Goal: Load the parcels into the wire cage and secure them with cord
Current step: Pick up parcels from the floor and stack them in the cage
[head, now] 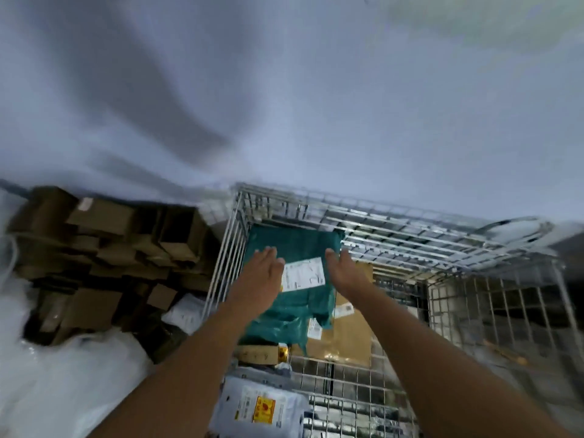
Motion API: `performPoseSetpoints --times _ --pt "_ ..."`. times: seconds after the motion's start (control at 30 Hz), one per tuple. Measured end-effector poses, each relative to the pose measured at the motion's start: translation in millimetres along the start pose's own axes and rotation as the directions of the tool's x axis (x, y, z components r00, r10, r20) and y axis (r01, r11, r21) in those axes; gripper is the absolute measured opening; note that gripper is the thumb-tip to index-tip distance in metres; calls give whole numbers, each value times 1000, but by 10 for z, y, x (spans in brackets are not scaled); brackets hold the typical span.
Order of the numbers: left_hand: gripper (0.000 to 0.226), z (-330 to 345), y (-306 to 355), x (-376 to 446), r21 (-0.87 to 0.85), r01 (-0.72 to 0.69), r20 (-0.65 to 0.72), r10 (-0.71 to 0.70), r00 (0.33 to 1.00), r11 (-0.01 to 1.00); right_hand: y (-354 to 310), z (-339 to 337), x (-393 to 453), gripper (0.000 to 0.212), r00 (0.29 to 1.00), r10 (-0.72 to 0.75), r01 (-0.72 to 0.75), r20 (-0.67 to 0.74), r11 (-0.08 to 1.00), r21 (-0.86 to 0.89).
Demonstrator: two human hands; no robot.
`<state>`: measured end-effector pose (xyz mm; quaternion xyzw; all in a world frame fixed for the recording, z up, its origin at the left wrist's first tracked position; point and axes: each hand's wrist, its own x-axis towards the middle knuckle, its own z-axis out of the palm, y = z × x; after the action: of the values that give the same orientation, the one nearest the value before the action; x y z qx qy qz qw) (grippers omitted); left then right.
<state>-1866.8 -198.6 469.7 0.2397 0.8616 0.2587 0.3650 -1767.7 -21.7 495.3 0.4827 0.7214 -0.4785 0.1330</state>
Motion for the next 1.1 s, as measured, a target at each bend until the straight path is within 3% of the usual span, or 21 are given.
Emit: performPoseSetpoints --times 0.13,0.3,0.4,0.53,0.7,0.9,1.1 --pt "68 -1216 643 -428 90 -75 -180 90 980 993 -1193 -696 -469 70 963 -262 239 -66 939 -247" --pt "55 -2781 1172 -1347 217 13 -396 76 915 976 -2623 -1074 -1341 77 812 -584 543 15 745 -387" --pt "60 -3516 1286 -2157 138 102 -557 -8 830 985 -3261 -1001 -1977 78 714 -693 662 97 623 -417" --pt "63 -4095 1129 -3390 93 202 -717 -76 693 975 -3840 -794 -2881 69 524 -834 795 172 406 -450" --pt "65 -4039 339 -5138 -78 406 -818 -292 497 911 -4102 -189 -3828 73 390 -838 882 381 221 -417" --pt "63 -3286 -800 -7009 -354 528 -822 -526 218 772 -3748 1374 -5006 74 219 -732 963 645 55 -263" --pt "64 -2601 -1919 -8200 -530 553 -741 -668 66 643 -3040 2958 -6028 72 123 -557 991 821 28 -129"
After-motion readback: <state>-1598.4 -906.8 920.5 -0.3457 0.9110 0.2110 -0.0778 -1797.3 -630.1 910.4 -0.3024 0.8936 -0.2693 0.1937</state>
